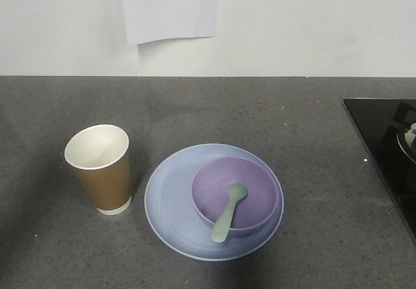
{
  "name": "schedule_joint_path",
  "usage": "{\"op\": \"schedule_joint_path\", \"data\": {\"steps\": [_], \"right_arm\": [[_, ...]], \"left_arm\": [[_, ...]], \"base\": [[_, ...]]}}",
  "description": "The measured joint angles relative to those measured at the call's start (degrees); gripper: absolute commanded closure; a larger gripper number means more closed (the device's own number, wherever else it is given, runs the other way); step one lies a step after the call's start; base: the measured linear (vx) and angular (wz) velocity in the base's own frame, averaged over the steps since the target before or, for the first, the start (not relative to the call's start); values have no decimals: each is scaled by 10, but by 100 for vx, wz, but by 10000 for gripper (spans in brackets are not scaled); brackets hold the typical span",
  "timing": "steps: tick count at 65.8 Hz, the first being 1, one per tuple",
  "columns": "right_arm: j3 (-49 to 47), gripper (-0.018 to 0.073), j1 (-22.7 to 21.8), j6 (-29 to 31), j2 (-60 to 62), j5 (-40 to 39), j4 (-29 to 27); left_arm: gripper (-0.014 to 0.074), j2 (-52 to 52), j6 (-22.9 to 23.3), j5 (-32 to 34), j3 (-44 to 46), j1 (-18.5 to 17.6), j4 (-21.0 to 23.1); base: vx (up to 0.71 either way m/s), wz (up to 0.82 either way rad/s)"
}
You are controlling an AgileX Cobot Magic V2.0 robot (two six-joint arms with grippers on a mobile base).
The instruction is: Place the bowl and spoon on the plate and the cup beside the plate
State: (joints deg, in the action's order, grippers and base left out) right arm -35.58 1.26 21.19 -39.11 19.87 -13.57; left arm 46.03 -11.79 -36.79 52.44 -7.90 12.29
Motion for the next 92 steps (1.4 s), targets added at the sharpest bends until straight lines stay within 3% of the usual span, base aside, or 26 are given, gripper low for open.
{"op": "schedule_joint_path", "data": {"steps": [13, 30, 74, 92], "right_arm": [[105, 564, 0, 0, 33, -58, -3], [124, 564, 0, 0, 36, -57, -3], [124, 564, 0, 1, 37, -53, -4], [124, 564, 0, 1, 37, -52, -4]], "left_arm": [[604, -65, 1, 91, -138, 0, 24], [604, -94, 1, 148, -166, 0, 30], [603, -94, 1, 150, -166, 0, 27], [603, -113, 0, 119, -198, 0, 11]], "base": [[0, 0], [0, 0], [0, 0], [0, 0]]}}
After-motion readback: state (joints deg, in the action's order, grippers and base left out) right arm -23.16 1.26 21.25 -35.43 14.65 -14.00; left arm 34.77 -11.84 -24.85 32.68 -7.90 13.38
